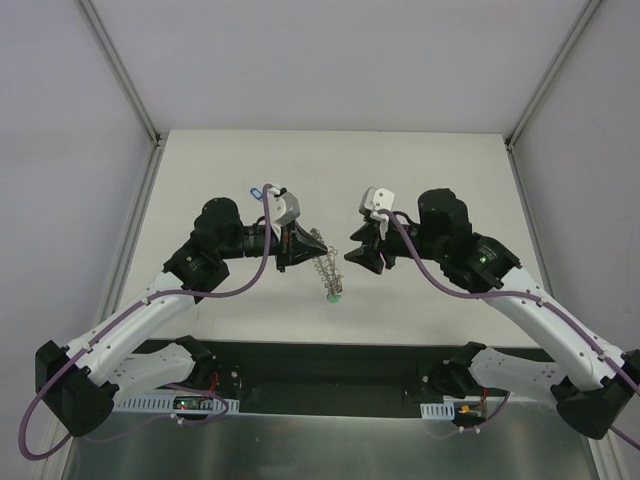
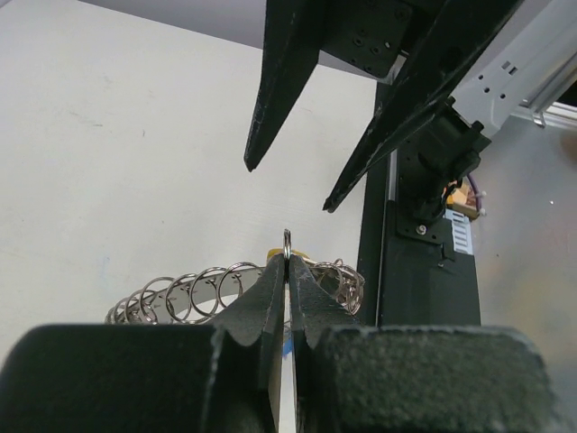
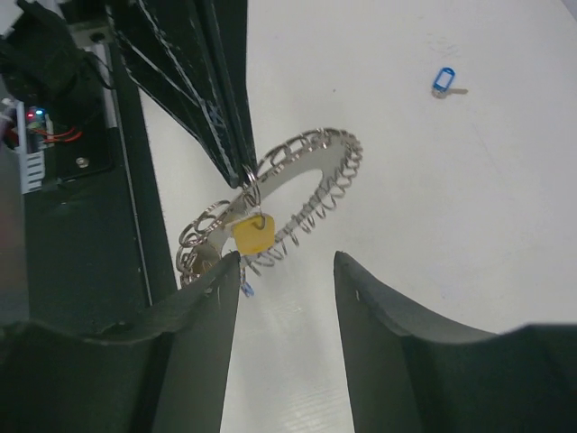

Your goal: Put the keys on the keyring

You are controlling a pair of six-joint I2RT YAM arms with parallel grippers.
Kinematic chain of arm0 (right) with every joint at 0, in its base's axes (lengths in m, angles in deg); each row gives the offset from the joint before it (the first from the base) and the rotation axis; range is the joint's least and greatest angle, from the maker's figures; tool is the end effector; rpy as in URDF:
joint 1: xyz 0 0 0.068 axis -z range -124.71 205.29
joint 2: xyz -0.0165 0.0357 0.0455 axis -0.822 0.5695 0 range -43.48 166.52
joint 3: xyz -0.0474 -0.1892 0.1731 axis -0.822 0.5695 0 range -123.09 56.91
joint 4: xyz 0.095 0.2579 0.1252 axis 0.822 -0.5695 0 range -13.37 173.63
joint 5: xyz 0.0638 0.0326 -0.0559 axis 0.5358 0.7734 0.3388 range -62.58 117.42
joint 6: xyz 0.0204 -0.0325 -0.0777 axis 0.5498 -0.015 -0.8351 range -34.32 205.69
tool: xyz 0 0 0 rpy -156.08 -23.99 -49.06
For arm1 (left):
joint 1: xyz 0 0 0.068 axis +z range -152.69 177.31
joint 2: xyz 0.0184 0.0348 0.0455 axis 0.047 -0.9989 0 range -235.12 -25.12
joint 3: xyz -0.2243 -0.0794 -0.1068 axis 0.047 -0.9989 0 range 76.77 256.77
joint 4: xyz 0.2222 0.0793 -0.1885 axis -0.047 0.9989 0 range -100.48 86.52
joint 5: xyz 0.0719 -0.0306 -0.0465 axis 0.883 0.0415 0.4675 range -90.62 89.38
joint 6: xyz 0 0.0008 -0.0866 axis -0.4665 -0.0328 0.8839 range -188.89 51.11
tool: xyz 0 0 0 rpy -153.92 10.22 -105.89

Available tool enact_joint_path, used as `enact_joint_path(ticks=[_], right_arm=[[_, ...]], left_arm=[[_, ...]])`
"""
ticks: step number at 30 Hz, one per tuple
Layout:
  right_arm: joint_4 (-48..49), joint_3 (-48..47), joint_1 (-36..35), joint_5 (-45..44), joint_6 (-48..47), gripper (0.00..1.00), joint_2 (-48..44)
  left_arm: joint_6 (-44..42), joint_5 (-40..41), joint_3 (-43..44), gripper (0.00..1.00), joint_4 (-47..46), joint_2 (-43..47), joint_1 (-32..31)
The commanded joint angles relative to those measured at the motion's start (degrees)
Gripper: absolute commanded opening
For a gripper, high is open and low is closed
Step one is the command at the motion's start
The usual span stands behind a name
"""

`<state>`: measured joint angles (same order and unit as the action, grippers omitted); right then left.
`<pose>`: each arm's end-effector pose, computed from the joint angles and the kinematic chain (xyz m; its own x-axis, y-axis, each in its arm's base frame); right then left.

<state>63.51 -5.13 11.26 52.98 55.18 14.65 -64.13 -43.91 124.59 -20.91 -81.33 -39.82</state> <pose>0.1982 0.2376 0.3666 0.2966 -0.3502 -0.8885 -0.8987 0.2123 -0.3837 0.2101 -0.2250 0.3446 -0.0534 -0.0354 -0.9979 0.9846 0.1645 -0.0585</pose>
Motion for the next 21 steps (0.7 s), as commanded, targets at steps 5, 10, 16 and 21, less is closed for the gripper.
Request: enact_joint_path(ticks=[5, 10, 16, 21], right_arm=[[-3.6, -7.7, 1.5, 16.1, -2.5, 0.47, 4.4], [-5.0, -8.3, 1.8, 17.2, -3.4, 0.43, 5.5], [-5.3, -8.2, 2.1, 18.6, -3.6, 0.36, 6.0], [-5.3, -8.6, 2.1, 20.1, -3.6, 0.32, 6.6]], left_arm=[[-3.9, -5.8, 2.9, 0.00, -2.0, 1.3, -0.1], [-4.1, -7.2, 3.8, 0.00, -1.9, 1.3, -0.1], [-4.1, -8.6, 4.0, 0.00, -1.9, 1.4, -0.1], [-4.0, -8.6, 4.4, 0.00, -1.9, 1.4, -0.1]])
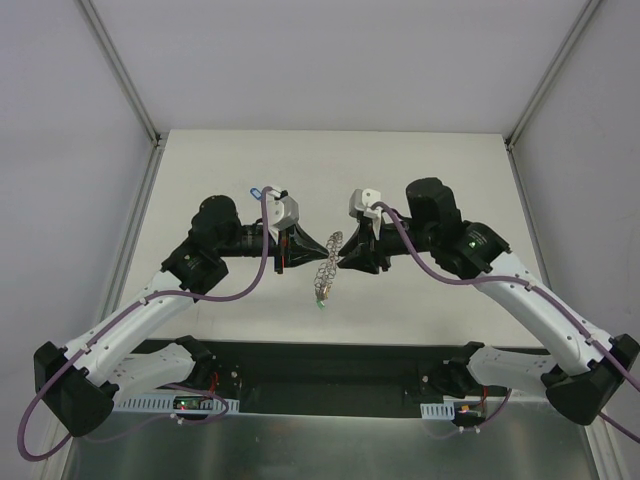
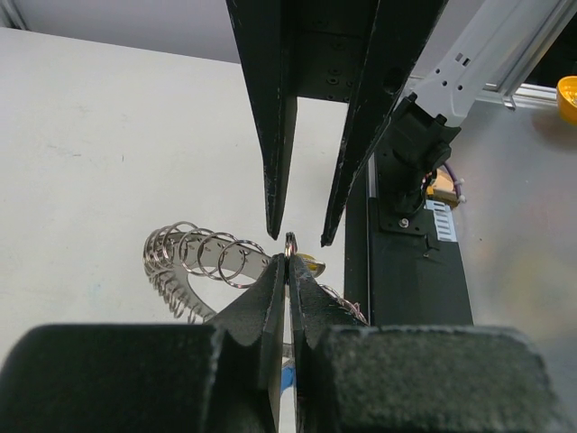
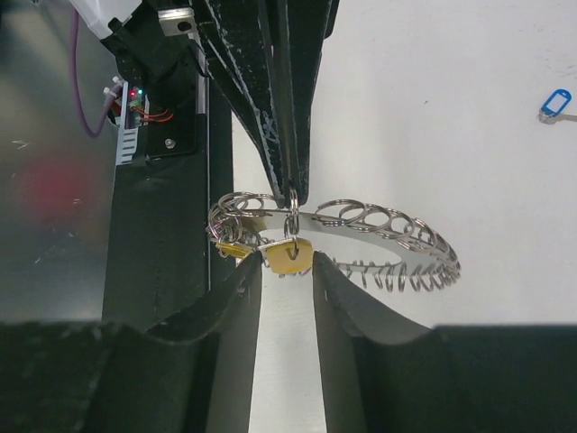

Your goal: Put the keys on the keyring

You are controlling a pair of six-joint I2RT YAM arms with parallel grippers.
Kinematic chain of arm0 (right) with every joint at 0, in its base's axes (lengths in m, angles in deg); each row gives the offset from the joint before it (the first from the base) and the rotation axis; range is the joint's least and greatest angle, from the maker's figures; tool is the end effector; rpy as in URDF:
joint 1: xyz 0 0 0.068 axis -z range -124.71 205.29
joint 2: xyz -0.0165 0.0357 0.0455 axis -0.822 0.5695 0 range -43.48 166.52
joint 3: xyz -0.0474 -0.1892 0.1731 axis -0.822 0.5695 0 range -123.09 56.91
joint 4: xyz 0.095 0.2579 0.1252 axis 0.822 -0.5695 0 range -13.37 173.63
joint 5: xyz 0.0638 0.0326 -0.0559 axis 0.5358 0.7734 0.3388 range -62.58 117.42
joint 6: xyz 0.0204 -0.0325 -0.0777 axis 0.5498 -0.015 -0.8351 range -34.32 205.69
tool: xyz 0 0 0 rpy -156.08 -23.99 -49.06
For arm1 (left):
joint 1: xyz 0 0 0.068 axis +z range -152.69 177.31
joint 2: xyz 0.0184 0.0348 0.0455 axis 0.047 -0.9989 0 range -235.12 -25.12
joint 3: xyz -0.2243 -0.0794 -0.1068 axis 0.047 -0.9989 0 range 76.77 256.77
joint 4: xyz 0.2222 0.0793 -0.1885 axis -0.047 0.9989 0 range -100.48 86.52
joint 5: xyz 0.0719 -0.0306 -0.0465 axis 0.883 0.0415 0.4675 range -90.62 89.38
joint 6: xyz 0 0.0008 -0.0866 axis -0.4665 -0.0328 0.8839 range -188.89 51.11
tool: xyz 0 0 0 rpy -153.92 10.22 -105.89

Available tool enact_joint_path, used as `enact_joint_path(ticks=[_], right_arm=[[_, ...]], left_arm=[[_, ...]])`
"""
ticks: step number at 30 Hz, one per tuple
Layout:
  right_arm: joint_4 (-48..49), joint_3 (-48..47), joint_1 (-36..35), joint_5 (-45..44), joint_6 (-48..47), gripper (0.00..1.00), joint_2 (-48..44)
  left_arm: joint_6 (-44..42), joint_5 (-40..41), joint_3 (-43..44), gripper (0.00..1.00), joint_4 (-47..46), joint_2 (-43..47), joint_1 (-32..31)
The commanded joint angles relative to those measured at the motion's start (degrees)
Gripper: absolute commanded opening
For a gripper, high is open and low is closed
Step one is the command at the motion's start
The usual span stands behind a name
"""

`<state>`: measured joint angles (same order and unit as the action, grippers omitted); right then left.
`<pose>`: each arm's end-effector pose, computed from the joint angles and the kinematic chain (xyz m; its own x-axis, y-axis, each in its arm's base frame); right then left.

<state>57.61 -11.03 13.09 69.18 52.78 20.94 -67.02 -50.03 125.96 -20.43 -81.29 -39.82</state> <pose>0.1999 0.2501 0.3677 0.2818 -0.2915 -0.9141 -0.9574 -0.0227 -0.2880 0.2014 -0.2254 0.3535 0.0088 -0.0334 -0.9994 0.9982 0.0601 0.0068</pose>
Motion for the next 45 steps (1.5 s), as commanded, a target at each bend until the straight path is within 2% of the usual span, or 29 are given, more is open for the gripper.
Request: enact_joint_path(ticks=[1, 6, 9, 11, 20, 32, 37, 38, 39, 45], right_arm=[[0.7, -2.9, 0.3, 4.3, -1.1, 0.29, 0.7], [1.1, -2.6, 0.3, 5.3, -0.8, 0.22, 1.4], [1.6, -2.2, 0.3, 5.3, -0.3, 0.08, 1.8], [1.7, -2.1, 0.2, 5.1, -0.3, 0.02, 1.9], [3.8, 0.3, 0.2, 6.7, 2.0, 0.01, 2.5], [3.3, -1.5, 0.3, 5.7, 2.0, 0.01, 1.3], [-0.8, -3.1, 0.3, 3.7, 0.0, 0.01, 0.4], [-1.6, -3.4, 0.2, 2.9, -0.5, 0.01, 0.2], [-2.3, -4.2, 0.2, 2.6, -1.4, 0.01, 0.2], [-6.5, -5.8, -0.1, 1.0, -3.6, 0.01, 1.2]], left_arm=[[-1.1, -2.4, 3.0, 0.00, -2.3, 1.3, -0.1], [-1.1, -2.4, 3.3, 0.00, -2.3, 1.4, -0.4], [-1.2, -2.4, 3.3, 0.00, -2.8, 1.8, -0.6], [-1.0, -2.4, 2.8, 0.00, -3.5, 2.5, -0.5], [1.0, -1.4, -0.5, 0.00, -10.0, 4.9, -0.6], [2.4, 0.3, -4.3, 0.00, -11.3, 6.1, -0.6], [0.2, 1.3, -5.0, 0.16, -7.7, 6.8, -0.6], [-0.2, 1.3, -4.9, 0.24, -7.0, 6.9, -0.6], [-0.9, 1.5, -4.8, 0.27, -6.4, 6.9, -0.6], [-2.5, 0.4, -4.0, 0.33, -4.0, 5.5, -0.6]])
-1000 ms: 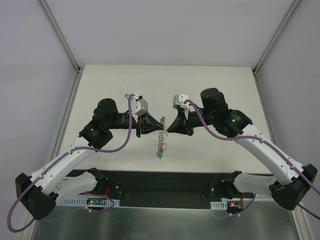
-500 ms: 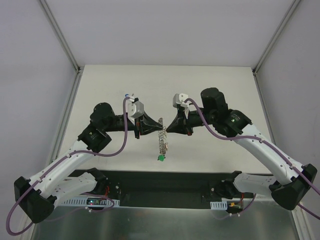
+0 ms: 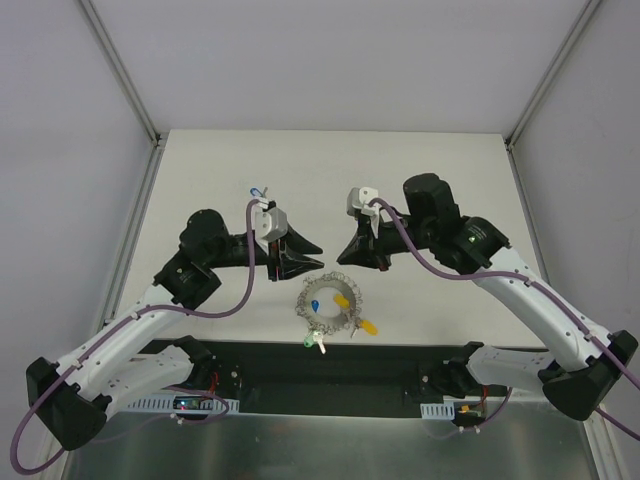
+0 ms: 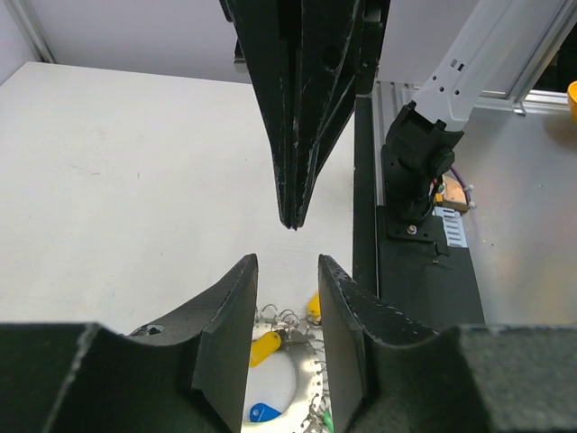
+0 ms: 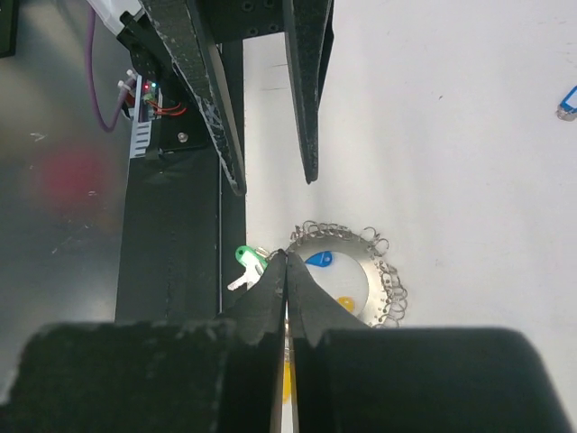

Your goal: Put the keys on the keyring

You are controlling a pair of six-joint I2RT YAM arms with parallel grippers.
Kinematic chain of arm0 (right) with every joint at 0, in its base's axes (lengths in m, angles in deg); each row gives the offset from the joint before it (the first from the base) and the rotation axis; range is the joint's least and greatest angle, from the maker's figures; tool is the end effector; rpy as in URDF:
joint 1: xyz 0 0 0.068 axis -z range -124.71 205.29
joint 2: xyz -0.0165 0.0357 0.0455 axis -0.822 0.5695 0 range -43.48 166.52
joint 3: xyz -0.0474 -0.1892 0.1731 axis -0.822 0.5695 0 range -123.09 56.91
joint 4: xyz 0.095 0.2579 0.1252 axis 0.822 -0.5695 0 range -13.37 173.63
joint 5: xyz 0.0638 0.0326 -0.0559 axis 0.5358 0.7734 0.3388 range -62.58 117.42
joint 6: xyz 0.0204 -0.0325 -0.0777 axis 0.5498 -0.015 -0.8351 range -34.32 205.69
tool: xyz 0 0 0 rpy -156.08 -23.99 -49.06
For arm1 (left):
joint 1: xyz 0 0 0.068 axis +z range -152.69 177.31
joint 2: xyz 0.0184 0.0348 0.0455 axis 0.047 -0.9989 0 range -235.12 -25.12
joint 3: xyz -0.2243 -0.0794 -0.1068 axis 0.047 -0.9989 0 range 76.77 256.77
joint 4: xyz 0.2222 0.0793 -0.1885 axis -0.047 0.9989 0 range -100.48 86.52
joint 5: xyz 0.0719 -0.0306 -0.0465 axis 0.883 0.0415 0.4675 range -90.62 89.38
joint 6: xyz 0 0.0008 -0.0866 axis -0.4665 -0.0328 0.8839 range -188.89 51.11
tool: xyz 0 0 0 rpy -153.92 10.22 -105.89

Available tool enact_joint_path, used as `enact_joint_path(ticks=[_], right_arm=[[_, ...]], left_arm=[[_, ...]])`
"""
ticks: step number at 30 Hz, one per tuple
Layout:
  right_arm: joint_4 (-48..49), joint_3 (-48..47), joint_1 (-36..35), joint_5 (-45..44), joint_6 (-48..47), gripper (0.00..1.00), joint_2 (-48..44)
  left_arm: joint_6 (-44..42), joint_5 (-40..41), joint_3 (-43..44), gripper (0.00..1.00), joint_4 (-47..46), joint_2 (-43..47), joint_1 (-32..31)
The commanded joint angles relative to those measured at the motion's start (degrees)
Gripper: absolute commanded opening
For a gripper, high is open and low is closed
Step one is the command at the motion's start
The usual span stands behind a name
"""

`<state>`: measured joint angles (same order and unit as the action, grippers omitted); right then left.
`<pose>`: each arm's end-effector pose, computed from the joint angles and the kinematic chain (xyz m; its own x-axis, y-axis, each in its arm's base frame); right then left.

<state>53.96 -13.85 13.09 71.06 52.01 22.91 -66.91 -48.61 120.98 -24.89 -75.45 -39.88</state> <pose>0.2006 0.2532 0.3704 0.2624 -0.3038 -0.9159 -0.9647 -0.0617 -0.2559 0.1854 -0.2122 0.3542 0.0807 -0.0903 -0.9926 0.9936 0.0858 0.0729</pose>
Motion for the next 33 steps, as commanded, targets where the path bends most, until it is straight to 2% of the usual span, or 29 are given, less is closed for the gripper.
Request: enact_joint_path(ticks=[1, 3, 7, 9, 10, 11, 12, 14, 17, 24, 28, 33], right_arm=[[-3.4, -3.0, -0.2, -1.6, -3.1, 0.01, -0.6], [-3.6, -2.5, -0.1, -3.5, -2.9, 0.01, -0.3], [-3.0, 1.8, 1.0, -15.8, 1.7, 0.01, -0.8], [-1.6, 5.9, 2.1, -20.7, 7.9, 0.02, -2.0], [-1.2, 7.3, 2.6, -24.8, 10.6, 0.07, -2.4], [-0.7, 10.4, 3.2, -26.1, 14.5, 0.24, -2.8], [0.0, 11.9, 3.5, -27.5, 16.3, 0.32, -3.4], [1.0, 16.8, 3.5, -30.2, 19.3, 0.42, -5.0], [2.3, 20.7, 3.3, -29.7, 20.2, 0.42, -6.0], [6.9, 27.9, -4.6, -36.2, 24.6, 0.40, -0.9], [10.9, 30.8, -5.7, -37.3, 28.0, 0.36, 2.7], [12.1, 30.0, -7.4, -35.7, 28.4, 0.35, 7.9]], left_arm=[[-2.7, -0.9, 1.1, 0.33, 0.5, -0.9, -0.5], [-2.9, -0.4, 0.9, 0.36, 1.1, -1.4, -0.5], [-2.8, 4.5, -1.4, 0.48, 3.4, -2.6, -0.9], [-2.2, 7.0, -2.9, 0.52, 4.7, -3.2, -1.7], [-2.3, 9.4, -4.2, 0.56, 5.0, -4.1, -3.3], [-2.4, 10.4, -4.7, 0.57, 5.4, -4.7, -4.2], [-2.3, 11.3, -5.6, 0.59, 5.9, -5.3, -5.1], [-2.2, 14.2, -6.2, 0.61, 6.3, -7.2, -7.6], [0.0, 18.5, -7.5, 0.62, 6.9, -9.3, -9.6], [5.9, 28.5, -13.5, 0.64, 6.9, -6.6, -9.9], [7.7, 29.1, -16.1, 0.65, 6.9, -4.3, -9.9], [9.3, 29.0, -18.4, 0.65, 7.5, -1.5, -9.9]])
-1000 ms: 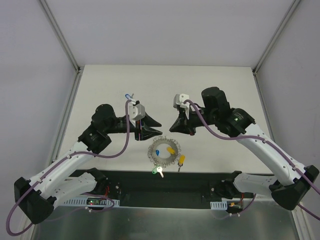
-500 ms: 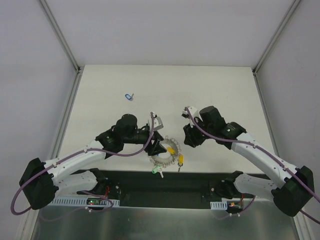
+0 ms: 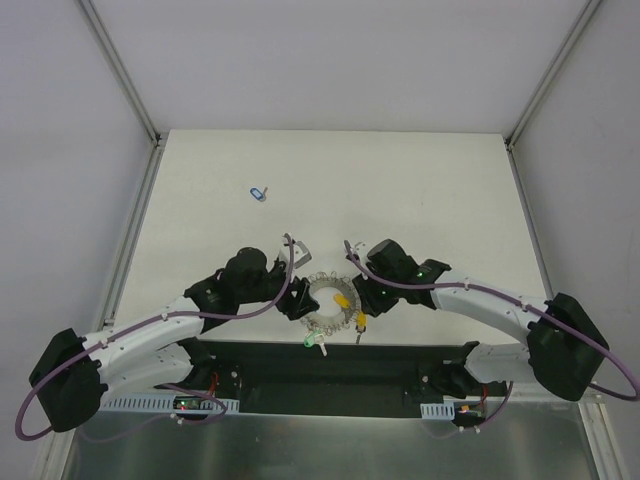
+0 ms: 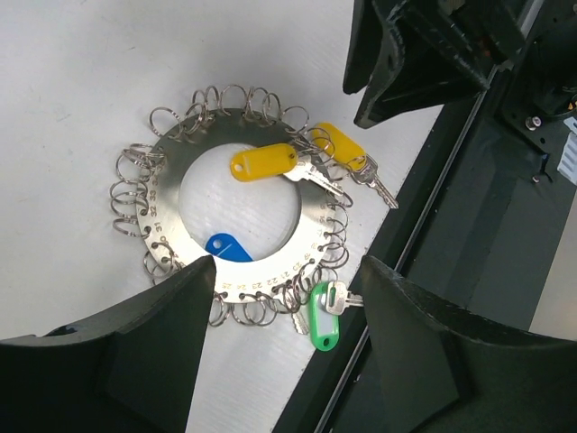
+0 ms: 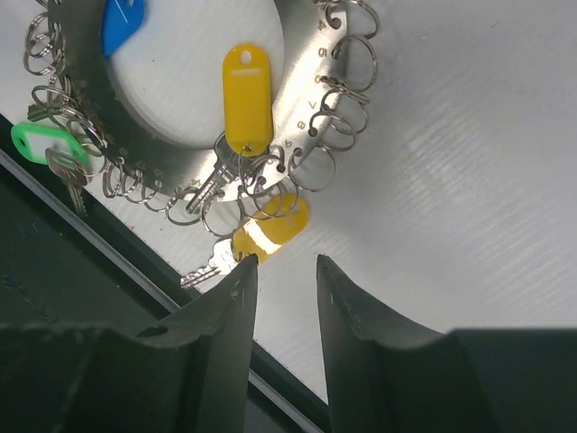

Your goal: Put the keys on the keyring

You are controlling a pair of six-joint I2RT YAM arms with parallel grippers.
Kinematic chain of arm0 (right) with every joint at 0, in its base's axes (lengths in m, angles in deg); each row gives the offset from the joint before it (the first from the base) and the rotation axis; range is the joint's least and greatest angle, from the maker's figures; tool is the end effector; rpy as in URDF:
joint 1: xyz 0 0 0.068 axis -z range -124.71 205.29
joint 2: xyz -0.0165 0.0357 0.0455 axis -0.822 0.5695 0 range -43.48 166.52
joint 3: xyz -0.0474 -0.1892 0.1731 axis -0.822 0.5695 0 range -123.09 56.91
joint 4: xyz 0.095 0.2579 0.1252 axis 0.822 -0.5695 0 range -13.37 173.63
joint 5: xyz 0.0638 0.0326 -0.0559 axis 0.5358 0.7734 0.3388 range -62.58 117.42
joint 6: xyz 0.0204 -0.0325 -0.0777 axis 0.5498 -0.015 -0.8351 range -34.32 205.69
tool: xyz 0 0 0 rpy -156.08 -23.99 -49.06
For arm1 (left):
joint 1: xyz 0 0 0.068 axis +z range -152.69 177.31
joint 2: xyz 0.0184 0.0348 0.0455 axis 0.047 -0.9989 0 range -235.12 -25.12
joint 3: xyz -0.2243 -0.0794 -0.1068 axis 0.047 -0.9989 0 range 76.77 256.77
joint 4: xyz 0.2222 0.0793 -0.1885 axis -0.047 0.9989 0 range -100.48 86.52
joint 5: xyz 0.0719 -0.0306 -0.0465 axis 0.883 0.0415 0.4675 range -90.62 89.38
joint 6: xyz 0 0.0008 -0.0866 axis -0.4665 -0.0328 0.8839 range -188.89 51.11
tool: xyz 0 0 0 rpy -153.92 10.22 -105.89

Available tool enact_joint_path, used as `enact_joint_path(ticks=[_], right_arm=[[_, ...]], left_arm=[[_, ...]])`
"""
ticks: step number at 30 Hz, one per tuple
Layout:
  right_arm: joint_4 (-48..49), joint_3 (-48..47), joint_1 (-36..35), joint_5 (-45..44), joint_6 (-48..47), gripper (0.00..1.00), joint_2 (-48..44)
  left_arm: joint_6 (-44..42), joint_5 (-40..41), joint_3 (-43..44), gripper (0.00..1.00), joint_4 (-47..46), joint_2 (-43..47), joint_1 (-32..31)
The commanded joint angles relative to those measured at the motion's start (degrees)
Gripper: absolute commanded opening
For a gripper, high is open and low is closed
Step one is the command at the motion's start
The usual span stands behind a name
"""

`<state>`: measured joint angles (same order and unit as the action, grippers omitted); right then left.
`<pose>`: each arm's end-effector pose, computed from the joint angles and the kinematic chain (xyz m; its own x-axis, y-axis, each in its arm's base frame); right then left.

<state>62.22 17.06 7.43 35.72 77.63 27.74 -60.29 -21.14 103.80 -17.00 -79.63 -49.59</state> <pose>0.1975 0.2347 0.1337 -0.4180 -0.6685 -0.6151 -0.8594 0.5105 0.0291 0.1806 -0.2324 0.1867 -0.3773 0.1982 -0.9047 0.8607 0.4356 -0.2635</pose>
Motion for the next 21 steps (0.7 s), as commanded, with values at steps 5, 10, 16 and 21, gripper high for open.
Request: enact_joint_path(ticks=[5, 10, 16, 21], right_arm=[[5.5, -1.4, -4.4, 0.3, 4.4, 0.35, 6.1], [5.3, -1.2, -5.6, -0.6, 6.2, 0.34, 7.2], [3.4, -0.7, -6.1, -0.7, 7.2, 0.34, 6.3], [3.0, 0.4, -6.4, -0.4, 7.4, 0.31, 6.6]], left_arm=[[2.8, 1.4, -1.6, 0.65, 1.1, 3.8, -0.2], [2.6, 1.4, -2.1, 0.65, 2.2, 4.6, -0.3], [2.5, 1.2, -2.2, 0.66, 2.3, 4.2, -0.3], [2.6, 1.1, -1.7, 0.66, 2.3, 3.3, -0.2]])
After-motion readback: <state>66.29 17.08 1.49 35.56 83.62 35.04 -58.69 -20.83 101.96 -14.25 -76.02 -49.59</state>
